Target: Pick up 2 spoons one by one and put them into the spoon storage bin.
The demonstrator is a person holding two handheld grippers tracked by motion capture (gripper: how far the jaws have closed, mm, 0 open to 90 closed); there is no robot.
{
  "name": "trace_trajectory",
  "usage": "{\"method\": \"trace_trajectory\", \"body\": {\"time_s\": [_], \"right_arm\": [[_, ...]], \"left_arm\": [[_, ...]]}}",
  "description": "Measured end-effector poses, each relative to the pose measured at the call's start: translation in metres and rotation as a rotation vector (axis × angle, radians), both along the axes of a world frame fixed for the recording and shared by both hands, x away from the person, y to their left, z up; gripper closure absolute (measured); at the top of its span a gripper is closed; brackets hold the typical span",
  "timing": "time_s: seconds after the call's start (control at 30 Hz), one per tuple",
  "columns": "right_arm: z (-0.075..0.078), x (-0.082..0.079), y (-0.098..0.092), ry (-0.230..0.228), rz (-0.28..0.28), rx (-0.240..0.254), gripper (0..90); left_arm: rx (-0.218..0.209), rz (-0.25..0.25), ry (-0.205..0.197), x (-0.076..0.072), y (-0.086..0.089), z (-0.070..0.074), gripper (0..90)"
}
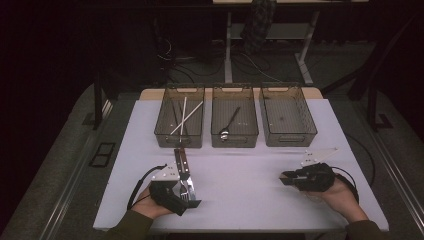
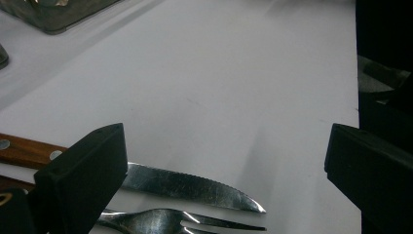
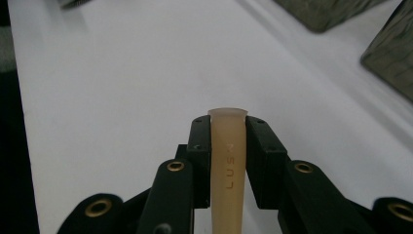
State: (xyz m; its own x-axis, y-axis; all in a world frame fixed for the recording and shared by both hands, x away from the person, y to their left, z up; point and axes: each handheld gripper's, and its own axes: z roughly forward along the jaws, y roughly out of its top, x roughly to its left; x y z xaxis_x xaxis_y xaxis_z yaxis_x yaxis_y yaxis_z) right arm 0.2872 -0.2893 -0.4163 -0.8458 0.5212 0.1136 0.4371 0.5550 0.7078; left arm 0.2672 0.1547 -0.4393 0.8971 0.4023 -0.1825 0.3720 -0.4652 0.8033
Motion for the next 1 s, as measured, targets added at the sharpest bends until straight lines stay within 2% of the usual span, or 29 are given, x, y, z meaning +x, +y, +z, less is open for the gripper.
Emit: {"method": "trace_trajectory", "body": {"time_s": [0.47, 0.6, 0.83, 1.0], "right_arm": [[0.024, 0.035, 0.024, -0.020, -0.093, 0.077, 73.5], [0.028, 0.046, 0.036, -0.022, -0.103, 0.093, 73.6], [0.036, 0.062, 0.051, -0.039, -0.118, 0.131, 73.5], [0.044, 0.075, 0.060, -0.045, -0.132, 0.137, 73.5]], "left_arm": [[-0.023, 0.003, -0.008, 0.001, 0.004, 0.000, 0.0], [-0.022, 0.011, 0.006, 0.002, 0.005, -0.001, 0.0], [-0.021, 0.009, 0.002, 0.001, 0.004, 0.000, 0.0], [-0.021, 0.010, -0.001, 0.001, 0.004, 0.000, 0.0]]}}
